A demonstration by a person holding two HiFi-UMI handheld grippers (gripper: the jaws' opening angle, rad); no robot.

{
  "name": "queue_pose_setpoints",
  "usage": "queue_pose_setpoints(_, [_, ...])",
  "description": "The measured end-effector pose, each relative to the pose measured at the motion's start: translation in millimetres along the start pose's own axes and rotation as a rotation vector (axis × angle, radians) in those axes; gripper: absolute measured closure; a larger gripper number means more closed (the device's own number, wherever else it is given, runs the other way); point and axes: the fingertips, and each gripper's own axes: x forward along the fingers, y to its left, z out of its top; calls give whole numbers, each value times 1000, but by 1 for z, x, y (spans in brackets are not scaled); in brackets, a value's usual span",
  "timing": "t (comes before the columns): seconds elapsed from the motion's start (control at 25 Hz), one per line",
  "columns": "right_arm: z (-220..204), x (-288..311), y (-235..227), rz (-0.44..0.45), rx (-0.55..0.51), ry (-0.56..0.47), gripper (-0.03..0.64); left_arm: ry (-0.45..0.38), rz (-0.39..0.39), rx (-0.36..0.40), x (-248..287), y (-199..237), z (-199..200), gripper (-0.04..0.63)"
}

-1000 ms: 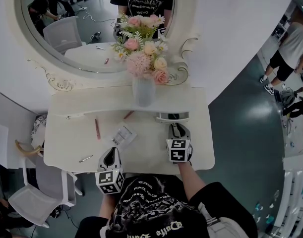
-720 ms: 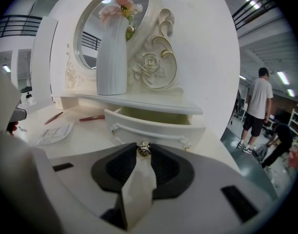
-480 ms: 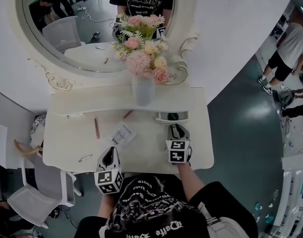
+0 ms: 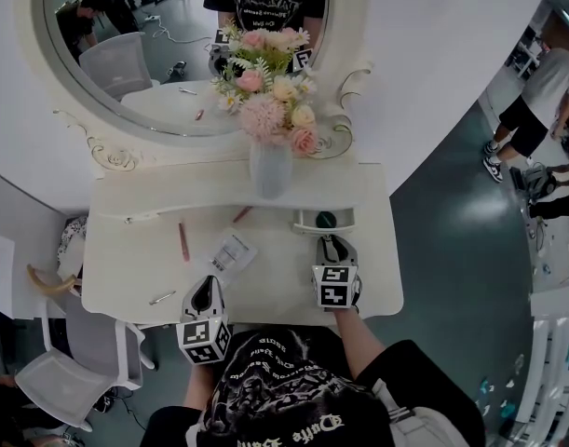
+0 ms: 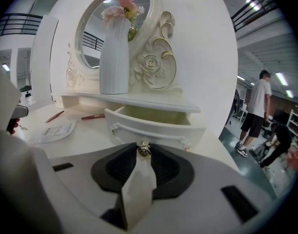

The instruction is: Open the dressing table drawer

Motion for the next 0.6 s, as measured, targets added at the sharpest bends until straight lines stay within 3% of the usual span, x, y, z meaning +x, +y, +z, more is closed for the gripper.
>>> queue_pose_setpoints(0.6, [-2,-6,2,-7,-5,-4,517,0,-2,-11,0,4,-1,574])
